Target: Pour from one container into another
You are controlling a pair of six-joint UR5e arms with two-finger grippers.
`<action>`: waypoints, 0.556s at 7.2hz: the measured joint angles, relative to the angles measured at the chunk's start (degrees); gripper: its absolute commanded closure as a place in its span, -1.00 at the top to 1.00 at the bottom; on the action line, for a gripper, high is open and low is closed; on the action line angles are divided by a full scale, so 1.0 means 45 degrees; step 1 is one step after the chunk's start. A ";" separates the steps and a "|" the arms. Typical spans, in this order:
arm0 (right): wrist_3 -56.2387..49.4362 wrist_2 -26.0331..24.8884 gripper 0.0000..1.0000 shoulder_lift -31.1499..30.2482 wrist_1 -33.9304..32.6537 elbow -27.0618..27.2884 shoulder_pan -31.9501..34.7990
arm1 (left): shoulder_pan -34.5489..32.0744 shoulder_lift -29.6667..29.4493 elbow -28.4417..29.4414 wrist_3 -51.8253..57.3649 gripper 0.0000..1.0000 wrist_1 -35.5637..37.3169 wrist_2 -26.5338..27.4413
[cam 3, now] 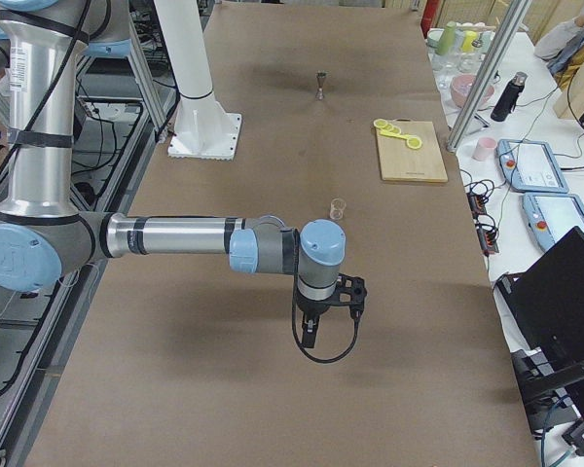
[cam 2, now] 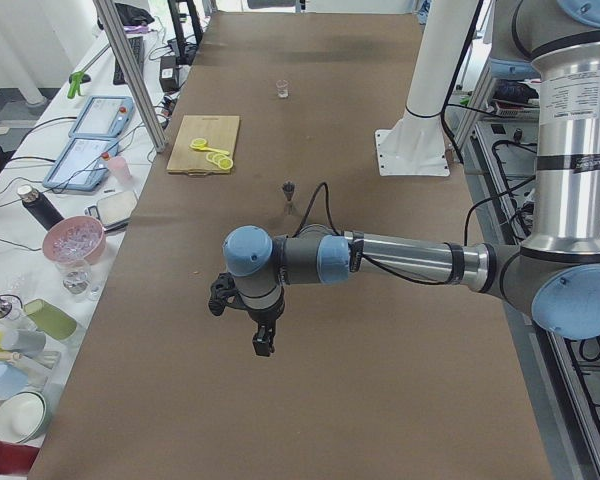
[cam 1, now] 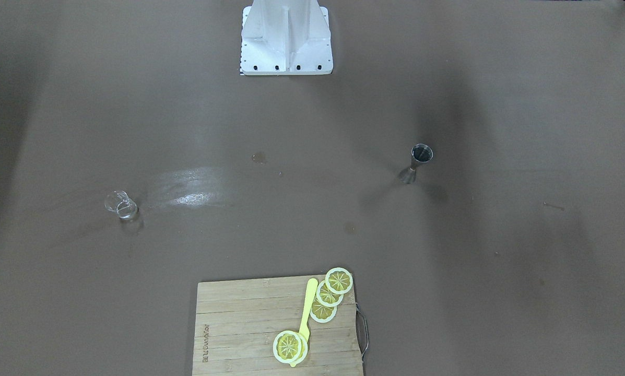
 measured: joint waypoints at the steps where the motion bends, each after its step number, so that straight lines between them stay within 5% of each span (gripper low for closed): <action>1: 0.0001 0.0006 1.00 0.0000 0.0000 0.0002 0.0000 | -0.0206 0.0092 0.0041 -0.0171 0.97 -0.0030 -0.0013; 4: 0.0000 0.0021 1.00 0.0001 0.0000 0.0003 0.0000 | -0.0368 0.0232 0.0289 -0.0669 0.97 -0.0538 -0.0039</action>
